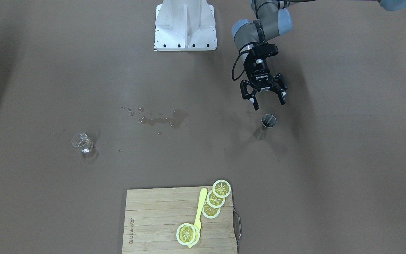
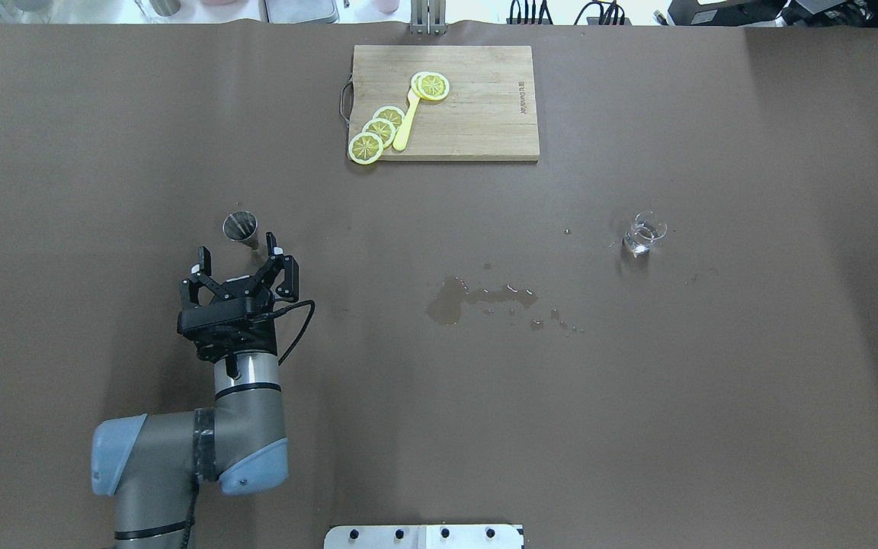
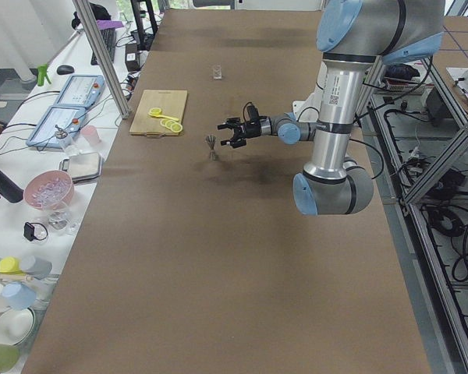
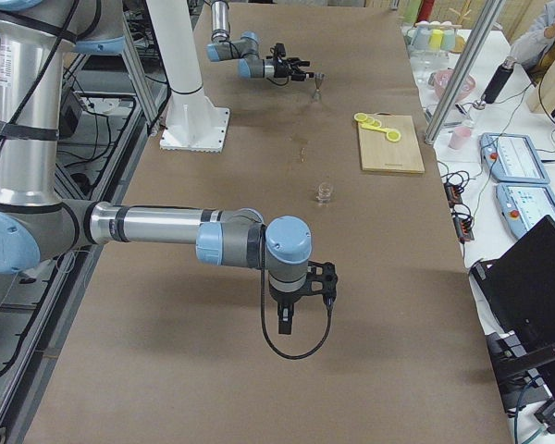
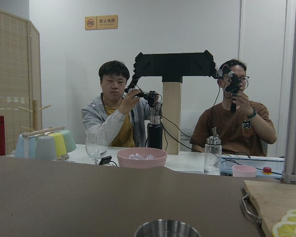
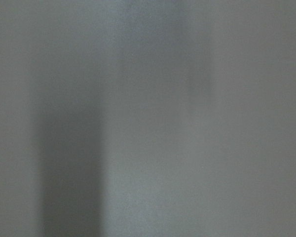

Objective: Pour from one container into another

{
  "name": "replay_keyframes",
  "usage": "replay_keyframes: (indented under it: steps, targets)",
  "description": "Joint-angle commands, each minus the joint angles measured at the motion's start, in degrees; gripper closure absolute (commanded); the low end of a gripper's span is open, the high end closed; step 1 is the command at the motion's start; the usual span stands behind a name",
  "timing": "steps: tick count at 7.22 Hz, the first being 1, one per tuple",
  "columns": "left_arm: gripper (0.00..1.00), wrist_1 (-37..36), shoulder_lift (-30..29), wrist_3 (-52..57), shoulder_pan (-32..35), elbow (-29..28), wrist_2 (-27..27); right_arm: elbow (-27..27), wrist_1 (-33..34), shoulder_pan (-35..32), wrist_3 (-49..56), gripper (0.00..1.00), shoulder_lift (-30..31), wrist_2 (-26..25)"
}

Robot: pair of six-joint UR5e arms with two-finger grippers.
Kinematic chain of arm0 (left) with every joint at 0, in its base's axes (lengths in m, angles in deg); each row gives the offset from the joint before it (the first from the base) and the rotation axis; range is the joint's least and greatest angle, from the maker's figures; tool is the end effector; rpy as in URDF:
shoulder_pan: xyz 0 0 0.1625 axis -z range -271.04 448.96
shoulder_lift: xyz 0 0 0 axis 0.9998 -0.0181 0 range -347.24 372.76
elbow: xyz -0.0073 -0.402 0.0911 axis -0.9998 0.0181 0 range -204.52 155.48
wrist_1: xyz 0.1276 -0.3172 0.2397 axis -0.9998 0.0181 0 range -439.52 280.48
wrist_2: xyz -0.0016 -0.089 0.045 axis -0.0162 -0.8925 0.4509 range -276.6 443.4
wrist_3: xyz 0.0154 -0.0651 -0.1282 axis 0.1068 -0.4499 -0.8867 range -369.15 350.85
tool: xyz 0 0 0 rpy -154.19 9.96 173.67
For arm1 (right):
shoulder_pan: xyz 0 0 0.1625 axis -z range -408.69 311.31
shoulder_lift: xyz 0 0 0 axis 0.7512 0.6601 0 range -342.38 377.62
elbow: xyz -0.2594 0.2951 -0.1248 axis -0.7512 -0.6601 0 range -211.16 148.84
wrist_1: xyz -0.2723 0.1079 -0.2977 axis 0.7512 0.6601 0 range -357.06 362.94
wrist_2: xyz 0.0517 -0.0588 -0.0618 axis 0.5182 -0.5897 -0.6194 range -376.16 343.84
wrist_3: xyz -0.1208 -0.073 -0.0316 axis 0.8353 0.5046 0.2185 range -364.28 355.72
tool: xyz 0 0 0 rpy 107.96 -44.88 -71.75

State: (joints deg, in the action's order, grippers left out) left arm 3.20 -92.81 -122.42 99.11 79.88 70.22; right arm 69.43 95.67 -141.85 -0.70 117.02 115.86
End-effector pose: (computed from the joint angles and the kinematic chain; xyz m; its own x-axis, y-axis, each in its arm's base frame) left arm 0.5013 -0.3682 0.3539 0.6724 -0.2118 -0.7092 0.7353 0.0812 0.6729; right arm 0.0599 -0.4226 0.6711 0.7428 -0.0038 0.6695 -0.0086 0.9998 0.0152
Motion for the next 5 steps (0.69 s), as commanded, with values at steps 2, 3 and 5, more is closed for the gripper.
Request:
replay_keyframes:
  steps: [2, 3, 5]
  targets:
    - [0.01, 2.25, 2.74, 10.83, 0.66, 7.82, -2.71, -0.30, 0.00, 0.00, -0.24, 0.00, 0.01, -0.09]
    - [0.01, 7.93, 2.74, 19.57, 1.71, 10.62, -6.56, -0.31, 0.00, 0.00, -0.24, 0.00, -0.08, 0.00]
    - [0.01, 28.18, 2.74, 43.70, 9.40, 10.83, -19.35, -0.22, 0.00, 0.00, -0.33, 0.00, -0.08, 0.09]
